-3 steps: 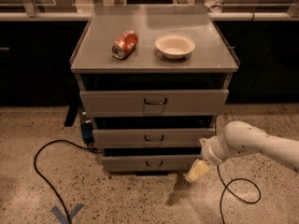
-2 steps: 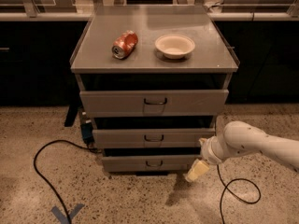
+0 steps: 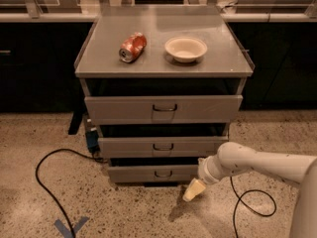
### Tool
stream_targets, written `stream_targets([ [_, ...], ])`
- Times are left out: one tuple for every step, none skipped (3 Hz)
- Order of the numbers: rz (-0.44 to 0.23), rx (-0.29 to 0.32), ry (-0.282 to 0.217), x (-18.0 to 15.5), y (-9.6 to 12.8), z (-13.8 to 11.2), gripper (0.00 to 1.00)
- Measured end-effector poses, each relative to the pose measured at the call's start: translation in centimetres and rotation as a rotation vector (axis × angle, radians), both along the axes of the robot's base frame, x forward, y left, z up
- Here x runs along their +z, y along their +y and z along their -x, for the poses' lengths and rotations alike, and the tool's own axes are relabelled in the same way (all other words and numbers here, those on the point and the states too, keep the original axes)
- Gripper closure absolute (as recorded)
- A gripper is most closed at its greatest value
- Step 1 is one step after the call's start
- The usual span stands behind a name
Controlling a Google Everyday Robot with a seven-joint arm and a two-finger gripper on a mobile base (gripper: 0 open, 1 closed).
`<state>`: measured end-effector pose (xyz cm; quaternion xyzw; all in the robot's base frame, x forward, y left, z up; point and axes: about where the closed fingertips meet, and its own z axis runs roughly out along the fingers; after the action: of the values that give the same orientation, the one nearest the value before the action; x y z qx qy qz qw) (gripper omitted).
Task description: Open bottom drawer
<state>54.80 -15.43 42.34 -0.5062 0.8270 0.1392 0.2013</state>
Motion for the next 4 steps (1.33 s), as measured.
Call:
stream_targets([
  [-0.061, 0.040, 0.011, -3.9, 3.2, -0.3, 0.00],
  [-0.131, 0.117, 0.026, -7.2, 6.0, -0.2, 0.00],
  [-0.131, 0.117, 0.026, -7.2, 6.0, -0.2, 0.00],
  [-0.155, 0.119, 0.041, -9.0, 6.7, -0.3, 0.00],
])
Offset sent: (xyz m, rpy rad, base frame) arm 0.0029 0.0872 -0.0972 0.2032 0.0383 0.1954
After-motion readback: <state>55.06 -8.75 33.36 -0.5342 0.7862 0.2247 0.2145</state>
